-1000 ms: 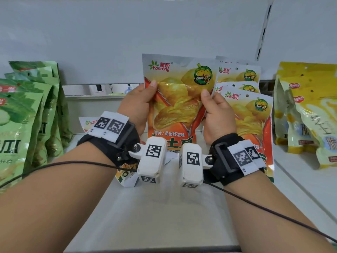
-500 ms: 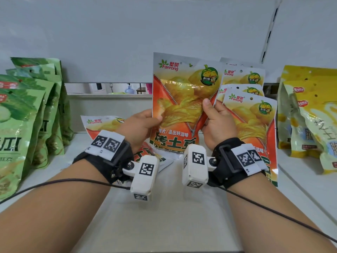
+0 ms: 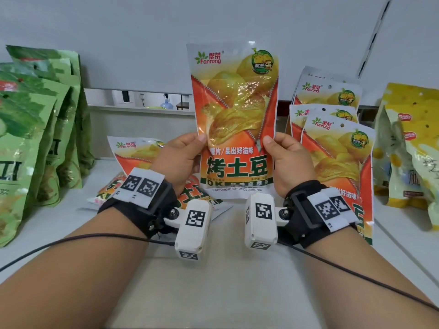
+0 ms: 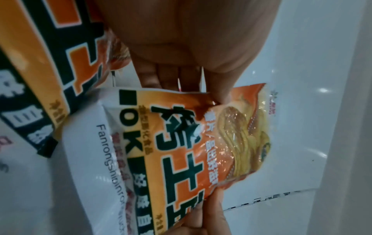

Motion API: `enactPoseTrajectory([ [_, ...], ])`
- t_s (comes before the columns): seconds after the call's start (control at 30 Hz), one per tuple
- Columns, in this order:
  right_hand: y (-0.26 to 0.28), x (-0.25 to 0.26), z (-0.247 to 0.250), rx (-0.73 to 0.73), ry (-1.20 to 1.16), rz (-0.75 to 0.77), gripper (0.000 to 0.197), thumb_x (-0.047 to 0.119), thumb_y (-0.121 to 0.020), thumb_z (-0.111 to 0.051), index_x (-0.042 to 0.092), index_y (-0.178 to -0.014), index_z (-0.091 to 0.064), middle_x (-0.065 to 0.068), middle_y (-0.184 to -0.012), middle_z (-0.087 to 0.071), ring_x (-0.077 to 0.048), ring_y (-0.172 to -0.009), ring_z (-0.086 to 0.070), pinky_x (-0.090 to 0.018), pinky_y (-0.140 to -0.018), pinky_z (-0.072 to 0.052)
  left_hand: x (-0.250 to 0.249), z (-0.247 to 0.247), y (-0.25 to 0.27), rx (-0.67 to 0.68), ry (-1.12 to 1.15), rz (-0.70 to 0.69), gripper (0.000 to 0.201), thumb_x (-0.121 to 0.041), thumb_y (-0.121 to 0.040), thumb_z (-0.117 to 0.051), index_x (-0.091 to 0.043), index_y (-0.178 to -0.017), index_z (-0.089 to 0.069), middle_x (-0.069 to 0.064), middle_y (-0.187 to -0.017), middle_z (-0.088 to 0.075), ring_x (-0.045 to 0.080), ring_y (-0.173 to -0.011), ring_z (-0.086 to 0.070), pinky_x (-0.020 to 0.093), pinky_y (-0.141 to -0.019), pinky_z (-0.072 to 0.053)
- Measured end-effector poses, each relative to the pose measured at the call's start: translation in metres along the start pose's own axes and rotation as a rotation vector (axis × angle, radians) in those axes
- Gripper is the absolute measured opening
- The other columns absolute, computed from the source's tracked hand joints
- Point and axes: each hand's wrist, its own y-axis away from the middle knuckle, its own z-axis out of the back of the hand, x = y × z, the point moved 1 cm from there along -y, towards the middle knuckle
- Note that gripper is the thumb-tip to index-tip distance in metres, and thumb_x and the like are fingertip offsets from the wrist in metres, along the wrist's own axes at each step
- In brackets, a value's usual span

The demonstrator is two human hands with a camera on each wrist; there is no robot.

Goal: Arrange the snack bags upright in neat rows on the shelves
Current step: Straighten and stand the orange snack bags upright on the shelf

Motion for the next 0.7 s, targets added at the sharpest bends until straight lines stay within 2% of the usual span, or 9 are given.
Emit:
enactPoseTrajectory([
  [0.1,0.001,-0.002,0.000,-0.034,0.039,-0.014,0.018,0.006,-0.089,-0.059,0.014,-0.073,-0.062,0.006,-0.061,-0.070,-0.009,-0.059,-0.067,-0.027,-0.060,-0.056,0.002,0.002,-0.003,-0.069,-0.086,-0.040,0.028,-0.018,-0.097,-0.051,-0.019,-0.076,-0.068,0.000,-0.065,-0.071,0.010,-0.050,-0.063,0.023,-0.047,-0.052],
  [0.27,0.003,-0.002,-0.001,-0.094,0.103,0.015,0.022,0.006,-0.087,-0.062,0.017,-0.068,-0.062,0.006,-0.061,-0.069,-0.012,-0.061,-0.065,-0.033,-0.068,-0.057,0.003,0.004,-0.005,-0.135,-0.181,-0.073,0.039,-0.023,-0.096,-0.053,-0.028,-0.062,-0.071,0.008,-0.074,-0.072,0.029,-0.070,-0.066,0.053,-0.075,-0.055],
  [0.33,0.004,-0.001,-0.003,-0.102,0.106,0.033,0.022,0.006,-0.087,-0.062,0.017,-0.069,-0.062,0.006,-0.061,-0.068,-0.012,-0.062,-0.065,-0.033,-0.068,-0.058,0.002,0.004,-0.005,-0.153,-0.190,-0.079,0.039,-0.024,-0.095,-0.053,-0.029,-0.061,-0.070,0.009,-0.073,-0.072,0.032,-0.072,-0.067,0.055,-0.076,-0.056],
  [0.4,0.005,0.001,-0.005,-0.109,0.094,0.037,0.021,0.005,-0.087,-0.061,0.017,-0.071,-0.062,0.007,-0.061,-0.067,-0.013,-0.062,-0.063,-0.034,-0.068,-0.057,0.002,0.006,-0.005,-0.162,-0.151,-0.067,0.039,-0.023,-0.095,-0.054,-0.026,-0.059,-0.069,0.004,-0.067,-0.071,0.024,-0.063,-0.066,0.045,-0.066,-0.058],
  [0.5,0.004,0.003,-0.005,-0.099,0.075,0.013,0.019,0.005,-0.088,-0.061,0.016,-0.072,-0.061,0.006,-0.061,-0.068,-0.015,-0.064,-0.064,-0.037,-0.071,-0.057,0.002,0.006,-0.002,-0.059,-0.041,0.009,0.023,-0.023,-0.095,-0.055,-0.018,-0.075,-0.064,0.002,-0.069,-0.071,0.014,-0.055,-0.064,0.028,-0.051,-0.054],
  [0.53,0.005,0.004,-0.005,-0.096,0.057,0.003,0.019,0.005,-0.088,-0.060,0.015,-0.072,-0.061,0.005,-0.062,-0.068,-0.015,-0.064,-0.064,-0.038,-0.072,-0.057,0.003,0.004,0.000,0.013,-0.003,0.051,0.017,-0.024,-0.095,-0.054,-0.014,-0.087,-0.064,0.005,-0.077,-0.072,0.016,-0.064,-0.067,0.030,-0.056,-0.058],
  [0.6,0.005,0.004,-0.006,-0.083,0.018,-0.017,0.018,0.005,-0.088,-0.060,0.015,-0.073,-0.061,0.004,-0.064,-0.069,-0.014,-0.065,-0.066,-0.039,-0.073,-0.058,0.005,0.001,0.005,0.125,0.076,0.152,0.029,-0.026,-0.093,-0.053,-0.004,-0.111,-0.060,0.015,-0.102,-0.071,0.029,-0.090,-0.069,0.044,-0.079,-0.059],
  [0.63,0.006,0.004,-0.008,-0.071,0.006,-0.031,0.015,0.006,-0.088,-0.059,0.014,-0.076,-0.061,0.002,-0.067,-0.070,-0.014,-0.066,-0.066,-0.039,-0.074,-0.058,0.005,0.001,0.006,0.140,0.109,0.185,0.034,-0.026,-0.092,-0.053,-0.003,-0.116,-0.058,0.019,-0.109,-0.069,0.033,-0.097,-0.067,0.047,-0.084,-0.056],
  [0.7,0.007,0.003,-0.011,-0.062,-0.009,-0.082,0.004,0.009,-0.088,-0.061,0.012,-0.085,-0.060,-0.004,-0.080,-0.070,-0.017,-0.073,-0.067,-0.042,-0.080,-0.057,0.005,0.001,0.008,0.125,0.155,0.185,0.026,-0.025,-0.093,-0.052,-0.006,-0.108,-0.062,0.018,-0.104,-0.071,0.033,-0.094,-0.069,0.048,-0.082,-0.057],
])
